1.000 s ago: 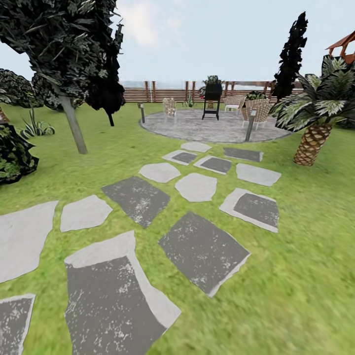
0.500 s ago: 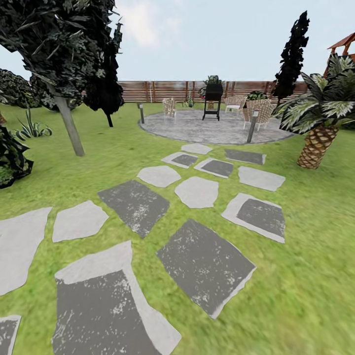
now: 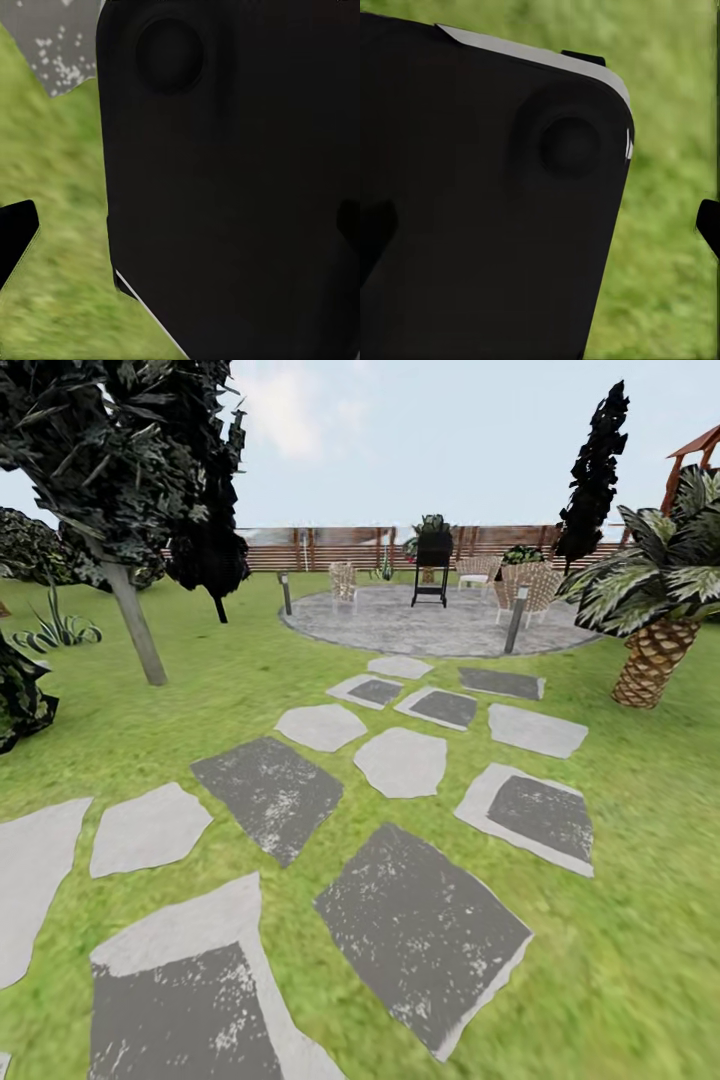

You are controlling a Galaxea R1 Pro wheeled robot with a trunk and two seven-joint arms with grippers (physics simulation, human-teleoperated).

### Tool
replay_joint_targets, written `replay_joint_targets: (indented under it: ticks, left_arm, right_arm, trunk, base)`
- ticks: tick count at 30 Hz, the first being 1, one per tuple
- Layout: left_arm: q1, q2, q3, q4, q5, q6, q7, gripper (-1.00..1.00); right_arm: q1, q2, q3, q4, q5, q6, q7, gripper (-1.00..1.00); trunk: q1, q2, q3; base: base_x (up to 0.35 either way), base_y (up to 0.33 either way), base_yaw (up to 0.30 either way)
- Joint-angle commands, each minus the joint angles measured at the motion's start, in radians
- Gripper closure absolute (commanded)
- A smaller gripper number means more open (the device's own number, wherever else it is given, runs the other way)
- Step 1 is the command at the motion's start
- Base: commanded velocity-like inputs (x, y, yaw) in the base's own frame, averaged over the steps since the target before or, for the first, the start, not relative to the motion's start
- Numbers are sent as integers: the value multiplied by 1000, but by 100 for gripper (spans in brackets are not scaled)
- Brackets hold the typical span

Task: Take the three Easter eggs out of the wicker basket on the lawn in the garden, then place them on the lawn next to a single tree (choose any tree) so that all three eggs are next to the same tree and none are left in the basket.

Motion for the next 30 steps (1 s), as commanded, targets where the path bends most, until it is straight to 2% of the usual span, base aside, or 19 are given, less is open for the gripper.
replay_joint_targets:
  ticks: [1,30]
  left_arm:
    - [0,0,0,0,1,-1,1,-100]
    - [0,0,0,0,1,-1,0,-100]
  right_arm:
    - [0,0,3,1,3,-3,0,-100]
    - [-1,0,3,1,3,-3,0,-100]
  trunk:
    - [1,0,-1]
    - [1,0,-1]
  base:
    - [339,0,0]
    - [339,0,0]
